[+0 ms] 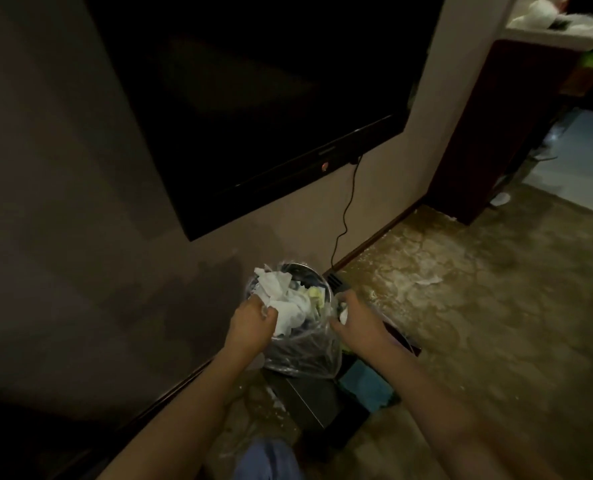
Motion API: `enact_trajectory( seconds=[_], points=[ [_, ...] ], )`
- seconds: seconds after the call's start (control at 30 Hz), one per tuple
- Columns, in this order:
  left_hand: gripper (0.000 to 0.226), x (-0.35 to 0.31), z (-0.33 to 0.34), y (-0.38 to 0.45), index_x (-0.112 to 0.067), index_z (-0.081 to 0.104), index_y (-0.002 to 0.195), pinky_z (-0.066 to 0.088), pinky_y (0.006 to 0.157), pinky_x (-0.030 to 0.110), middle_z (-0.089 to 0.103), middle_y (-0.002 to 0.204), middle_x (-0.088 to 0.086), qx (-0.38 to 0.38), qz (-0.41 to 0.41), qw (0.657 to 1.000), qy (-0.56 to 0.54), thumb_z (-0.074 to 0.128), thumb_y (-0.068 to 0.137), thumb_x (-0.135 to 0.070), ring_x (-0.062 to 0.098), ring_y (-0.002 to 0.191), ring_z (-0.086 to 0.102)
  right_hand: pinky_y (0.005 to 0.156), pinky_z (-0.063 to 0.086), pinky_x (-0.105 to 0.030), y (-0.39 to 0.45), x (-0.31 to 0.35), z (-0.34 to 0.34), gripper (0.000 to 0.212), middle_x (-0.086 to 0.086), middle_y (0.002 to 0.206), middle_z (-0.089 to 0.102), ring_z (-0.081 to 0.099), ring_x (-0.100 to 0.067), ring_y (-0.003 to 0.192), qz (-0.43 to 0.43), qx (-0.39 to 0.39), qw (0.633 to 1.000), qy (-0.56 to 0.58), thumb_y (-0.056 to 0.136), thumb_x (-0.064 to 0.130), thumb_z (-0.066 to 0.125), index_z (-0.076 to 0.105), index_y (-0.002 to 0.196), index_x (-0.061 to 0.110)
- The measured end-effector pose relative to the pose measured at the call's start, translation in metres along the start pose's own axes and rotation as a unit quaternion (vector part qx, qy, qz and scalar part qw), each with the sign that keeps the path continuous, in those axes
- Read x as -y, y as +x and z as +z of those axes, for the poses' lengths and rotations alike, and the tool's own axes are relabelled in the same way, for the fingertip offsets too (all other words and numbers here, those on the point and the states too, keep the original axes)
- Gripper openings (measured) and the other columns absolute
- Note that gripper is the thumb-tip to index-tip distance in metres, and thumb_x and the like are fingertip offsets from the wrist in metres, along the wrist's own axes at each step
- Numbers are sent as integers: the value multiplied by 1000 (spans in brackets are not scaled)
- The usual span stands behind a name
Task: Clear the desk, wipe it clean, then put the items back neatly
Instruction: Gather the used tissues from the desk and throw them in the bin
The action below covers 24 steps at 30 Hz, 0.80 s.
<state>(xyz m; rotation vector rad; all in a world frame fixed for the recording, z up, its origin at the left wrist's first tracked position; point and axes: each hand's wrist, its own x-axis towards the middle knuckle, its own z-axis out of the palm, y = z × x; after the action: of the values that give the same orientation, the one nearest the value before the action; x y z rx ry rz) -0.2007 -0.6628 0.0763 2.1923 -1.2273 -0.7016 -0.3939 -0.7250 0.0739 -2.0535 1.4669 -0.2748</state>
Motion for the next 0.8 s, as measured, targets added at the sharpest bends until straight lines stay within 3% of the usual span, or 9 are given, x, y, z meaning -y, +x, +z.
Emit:
enact_trajectory(
  seconds=[0.17, 0.3, 0.4, 0.5, 0.57, 0.63, 0.7, 0.77, 0.8],
  points=[
    [23, 14, 16, 64, 4, 55, 106, 44, 82, 33, 59, 108, 22, 57, -1, 998, -13, 43, 96, -13, 31, 99, 57, 76, 47, -33, 63, 0, 29, 45, -8, 126, 49, 56, -25, 103, 23, 42, 999, 9, 90, 32, 61, 39, 126, 16],
    [28, 25, 32, 121, 8, 48, 120, 35, 95, 30, 52, 124, 25, 64, -9, 998, -18, 38, 98, -6, 34, 115, 50, 73, 36, -26, 118, 0, 60, 46, -5, 133, 44, 52, -22, 109, 19, 82, 996, -3, 92, 33, 58, 37, 131, 18],
    [31, 42, 49, 157, 5, 44, 123, 38, 91, 31, 48, 127, 25, 79, -52, 995, -4, 39, 98, -12, 36, 117, 47, 91, 38, -28, 147, -2, 80, 48, -6, 135, 41, 44, -22, 120, 27, 78, 997, -6, 92, 29, 59, 39, 133, 14],
    [32, 46, 64, 181, 3, 43, 124, 36, 76, 18, 46, 128, 25, 106, -87, 990, -22, 38, 99, -15, 37, 117, 46, 101, 36, -32, 165, -9, 95, 50, -7, 132, 41, 40, -23, 123, 40, 79, 996, -25, 88, 26, 60, 41, 133, 15],
    [36, 44, 69, 194, 3, 44, 128, 38, 90, 24, 48, 129, 24, 151, -97, 983, 22, 39, 98, -16, 35, 118, 45, 101, 36, -33, 175, -14, 104, 50, -6, 130, 40, 40, -24, 122, 43, 74, 995, -47, 86, 26, 60, 42, 133, 17],
    [40, 44, 78, 203, 5, 41, 132, 36, 104, 41, 45, 133, 26, 188, -18, 969, 158, 37, 98, -17, 36, 122, 42, 102, 34, -33, 180, -18, 112, 49, -6, 130, 40, 39, -24, 123, 46, 70, 994, -67, 87, 26, 57, 42, 133, 18],
    [42, 48, 90, 203, 9, 33, 135, 34, 104, 37, 35, 139, 31, 223, 19, 953, 204, 33, 100, -14, 39, 127, 38, 102, 31, -33, 182, -20, 122, 50, -9, 131, 39, 37, -26, 124, 51, 92, 992, -67, 88, 25, 56, 40, 134, 15],
    [39, 50, 96, 204, 6, 36, 134, 37, 94, 25, 33, 140, 27, 231, -45, 960, 150, 35, 100, -13, 38, 127, 37, 103, 31, -35, 183, -22, 130, 52, -12, 135, 35, 34, -30, 126, 73, 131, 987, -57, 90, 26, 55, 35, 136, 12],
    [39, 55, 100, 203, 4, 37, 133, 37, 94, 28, 33, 140, 24, 233, -45, 959, 152, 37, 100, -15, 37, 127, 36, 104, 31, -37, 183, -22, 134, 55, -12, 137, 33, 32, -31, 127, 85, 148, 984, -57, 90, 28, 54, 33, 138, 12]
  ],
)
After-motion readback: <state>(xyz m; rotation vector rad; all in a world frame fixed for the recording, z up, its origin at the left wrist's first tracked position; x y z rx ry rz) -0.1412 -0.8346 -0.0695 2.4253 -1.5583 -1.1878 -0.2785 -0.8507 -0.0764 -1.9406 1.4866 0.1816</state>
